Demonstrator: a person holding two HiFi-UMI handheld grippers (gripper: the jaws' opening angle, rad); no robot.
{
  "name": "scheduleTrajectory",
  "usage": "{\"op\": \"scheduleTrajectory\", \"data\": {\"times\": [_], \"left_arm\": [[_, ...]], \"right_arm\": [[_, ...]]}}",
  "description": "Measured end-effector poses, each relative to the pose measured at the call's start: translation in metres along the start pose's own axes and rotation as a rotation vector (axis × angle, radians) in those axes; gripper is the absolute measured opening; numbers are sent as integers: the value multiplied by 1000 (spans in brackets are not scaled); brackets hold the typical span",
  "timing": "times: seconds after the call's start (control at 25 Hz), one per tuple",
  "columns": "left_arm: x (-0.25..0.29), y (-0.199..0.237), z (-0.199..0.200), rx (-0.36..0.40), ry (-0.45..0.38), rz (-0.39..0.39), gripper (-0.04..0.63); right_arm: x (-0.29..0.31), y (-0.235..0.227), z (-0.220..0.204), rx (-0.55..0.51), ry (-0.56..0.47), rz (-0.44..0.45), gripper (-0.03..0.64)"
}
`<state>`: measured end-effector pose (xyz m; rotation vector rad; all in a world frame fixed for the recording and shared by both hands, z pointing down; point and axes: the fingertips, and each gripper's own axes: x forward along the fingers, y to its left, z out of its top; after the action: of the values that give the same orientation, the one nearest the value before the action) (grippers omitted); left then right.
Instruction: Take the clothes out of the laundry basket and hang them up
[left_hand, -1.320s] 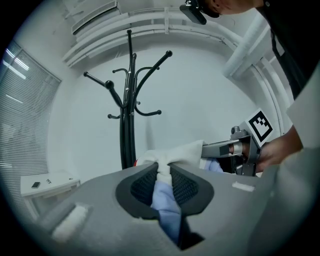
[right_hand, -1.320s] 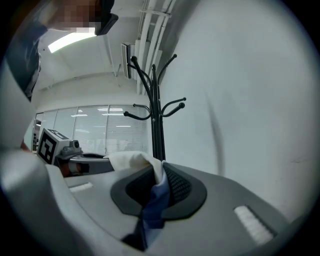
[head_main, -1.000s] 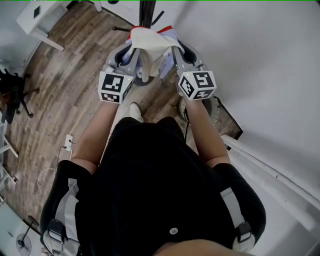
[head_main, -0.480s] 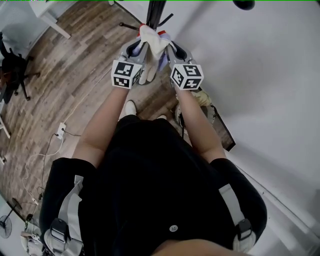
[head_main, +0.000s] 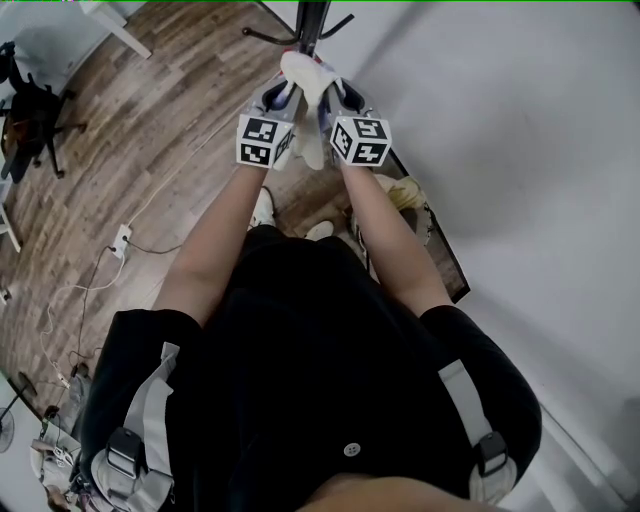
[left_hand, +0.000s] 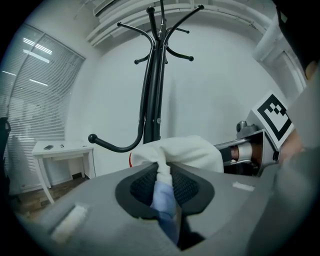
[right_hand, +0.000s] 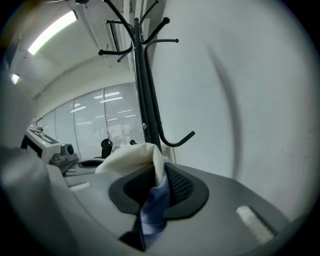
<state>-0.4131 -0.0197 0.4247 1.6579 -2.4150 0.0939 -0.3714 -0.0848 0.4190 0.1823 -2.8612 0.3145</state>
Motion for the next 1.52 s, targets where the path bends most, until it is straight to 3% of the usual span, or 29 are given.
{"op": "scheduleTrajectory", "data": {"times": [0.2,0.64,1.52], "left_arm": [[-6,-6,-17,-2,23,10,69],[-21,-12,-41,16,65,55,86],[-42,-30,-64,27,89,23,169]], "right_arm": [[-7,2,-18,6,26,24,121],[-21,3,-46,7,62,67,134],[-45,8,-71,-42,101,132,187]]}}
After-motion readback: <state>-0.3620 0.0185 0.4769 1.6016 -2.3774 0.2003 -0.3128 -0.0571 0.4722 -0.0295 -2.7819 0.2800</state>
